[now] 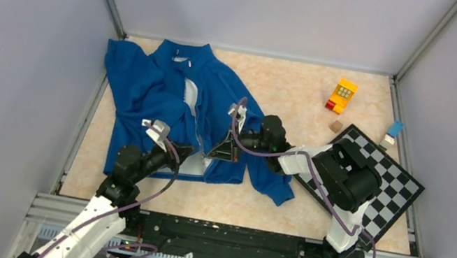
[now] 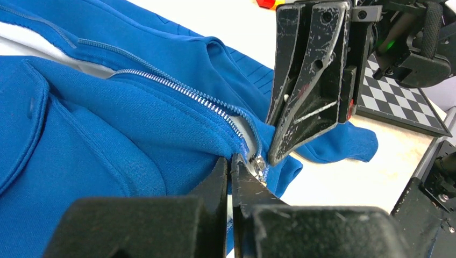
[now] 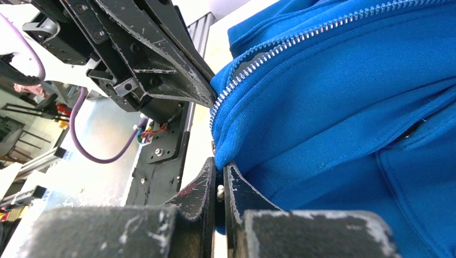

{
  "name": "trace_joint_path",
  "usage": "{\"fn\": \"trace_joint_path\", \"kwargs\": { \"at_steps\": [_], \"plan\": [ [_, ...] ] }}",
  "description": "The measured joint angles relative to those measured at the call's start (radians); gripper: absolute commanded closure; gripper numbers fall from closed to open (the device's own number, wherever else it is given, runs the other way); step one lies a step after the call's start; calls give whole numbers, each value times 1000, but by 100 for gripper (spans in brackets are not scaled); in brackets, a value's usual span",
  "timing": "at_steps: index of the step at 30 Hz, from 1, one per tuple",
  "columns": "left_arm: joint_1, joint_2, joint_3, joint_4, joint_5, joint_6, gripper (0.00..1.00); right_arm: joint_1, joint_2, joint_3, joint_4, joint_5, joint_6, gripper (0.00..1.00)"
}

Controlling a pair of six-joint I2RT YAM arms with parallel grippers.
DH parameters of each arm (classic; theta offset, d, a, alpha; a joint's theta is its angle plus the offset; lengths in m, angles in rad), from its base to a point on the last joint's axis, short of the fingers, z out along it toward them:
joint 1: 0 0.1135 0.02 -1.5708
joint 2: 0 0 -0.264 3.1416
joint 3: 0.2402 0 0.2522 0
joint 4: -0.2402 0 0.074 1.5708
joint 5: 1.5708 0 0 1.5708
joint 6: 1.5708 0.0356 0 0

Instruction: Zip up the jacket

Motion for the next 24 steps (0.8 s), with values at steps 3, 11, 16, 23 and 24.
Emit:
{"fn": "trace_joint_path", "kwargs": {
  "at_steps": [3, 11, 16, 23, 24],
  "plan": [
    [0, -3, 0, -3, 6, 8, 100, -10, 0, 0, 29, 1, 23, 100],
    [0, -11, 0, -3, 24, 15, 100, -20, 21, 0, 122, -13, 95, 100],
    [0, -11, 0, -3, 33, 16, 100, -20, 29, 0, 141, -21, 116, 100],
    [0, -13, 0, -2, 41, 19, 100, -20, 33, 0, 168, -29, 134, 100],
    [0, -14, 0, -2, 43, 19, 100, -20, 33, 0, 172, -29, 135, 100]
  ]
}}
